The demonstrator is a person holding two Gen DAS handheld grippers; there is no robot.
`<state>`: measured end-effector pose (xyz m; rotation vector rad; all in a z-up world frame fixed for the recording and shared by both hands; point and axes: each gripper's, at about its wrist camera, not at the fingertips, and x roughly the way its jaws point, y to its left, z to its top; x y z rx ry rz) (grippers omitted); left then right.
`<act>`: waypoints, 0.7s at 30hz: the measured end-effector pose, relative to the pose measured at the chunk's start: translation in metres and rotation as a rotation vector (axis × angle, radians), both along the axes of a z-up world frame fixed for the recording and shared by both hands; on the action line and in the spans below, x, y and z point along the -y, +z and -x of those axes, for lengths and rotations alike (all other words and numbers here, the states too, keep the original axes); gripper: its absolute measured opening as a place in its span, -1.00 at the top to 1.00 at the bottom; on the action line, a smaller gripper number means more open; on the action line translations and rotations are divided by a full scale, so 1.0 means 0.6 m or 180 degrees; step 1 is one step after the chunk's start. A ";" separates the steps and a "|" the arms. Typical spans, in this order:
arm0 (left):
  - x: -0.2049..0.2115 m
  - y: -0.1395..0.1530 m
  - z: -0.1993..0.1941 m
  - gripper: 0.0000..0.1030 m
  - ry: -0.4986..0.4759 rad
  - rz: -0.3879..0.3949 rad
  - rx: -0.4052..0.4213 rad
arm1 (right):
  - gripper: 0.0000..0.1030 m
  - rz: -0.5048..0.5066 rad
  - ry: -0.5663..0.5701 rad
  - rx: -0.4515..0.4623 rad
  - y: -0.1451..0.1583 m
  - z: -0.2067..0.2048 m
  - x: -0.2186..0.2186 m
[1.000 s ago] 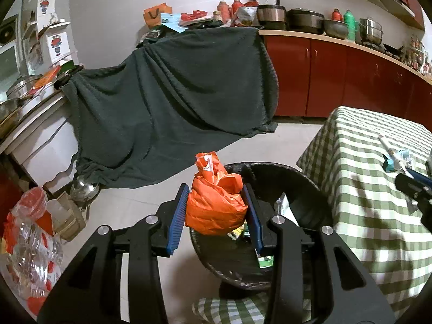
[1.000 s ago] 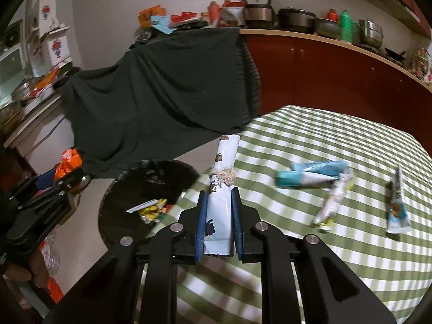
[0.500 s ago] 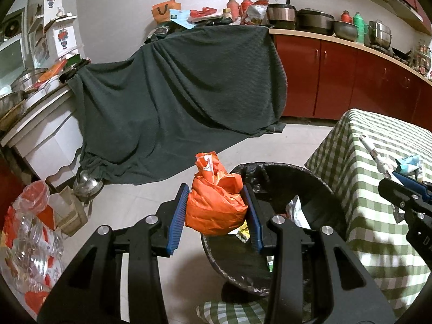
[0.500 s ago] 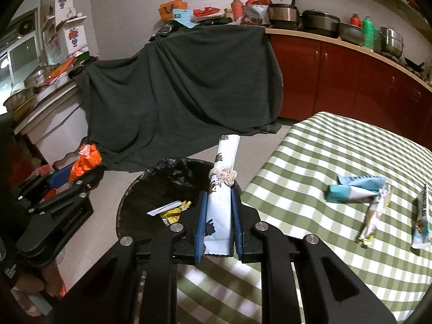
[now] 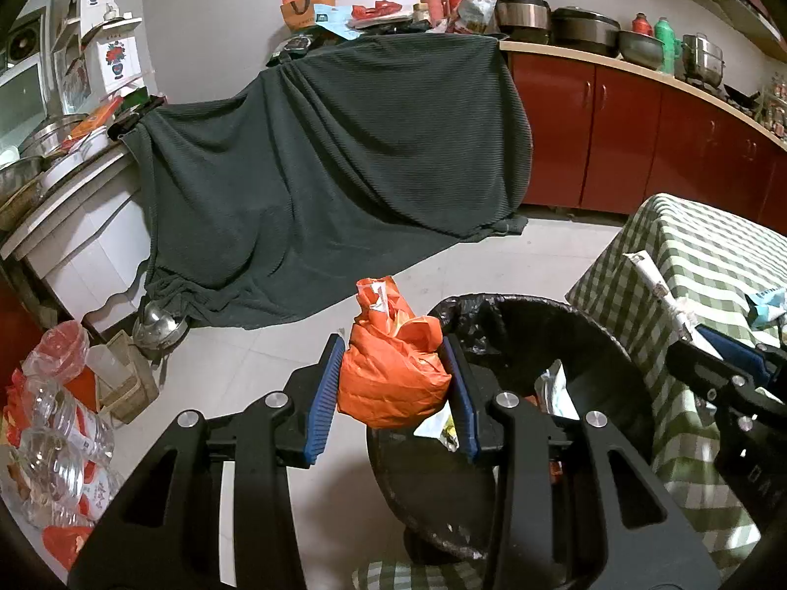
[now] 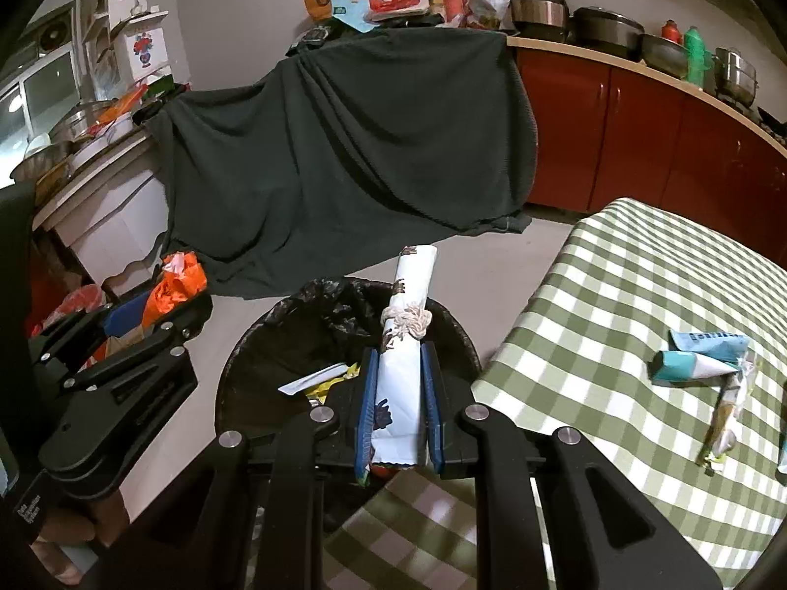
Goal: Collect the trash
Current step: 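Carry the white wrapper over the bin with the right tool, then open both tools to drop the bag and wrapper into the bin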
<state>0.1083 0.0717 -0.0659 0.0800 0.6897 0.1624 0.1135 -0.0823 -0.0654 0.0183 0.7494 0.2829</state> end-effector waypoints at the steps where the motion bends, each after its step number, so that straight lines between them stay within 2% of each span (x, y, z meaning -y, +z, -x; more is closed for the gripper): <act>1: -0.001 -0.001 -0.002 0.24 -0.0001 -0.0006 -0.0001 | 0.64 0.0002 0.0007 -0.0006 -0.001 -0.002 -0.002; 9: -0.003 -0.018 -0.024 0.21 -0.0052 0.0013 -0.0041 | 0.62 0.0013 0.0102 -0.0096 -0.019 -0.024 -0.020; 11: -0.002 -0.024 -0.028 0.14 -0.0052 -0.0011 -0.0068 | 0.55 -0.0016 0.0086 -0.0122 -0.020 -0.028 -0.016; 13: -0.002 -0.027 -0.029 0.05 -0.0038 -0.0013 -0.0077 | 0.33 -0.0021 0.0036 -0.0074 -0.016 -0.025 -0.013; 21: -0.001 -0.024 -0.030 -0.07 -0.0014 0.0001 -0.0078 | 0.29 -0.0036 -0.0030 0.0036 0.001 -0.008 0.002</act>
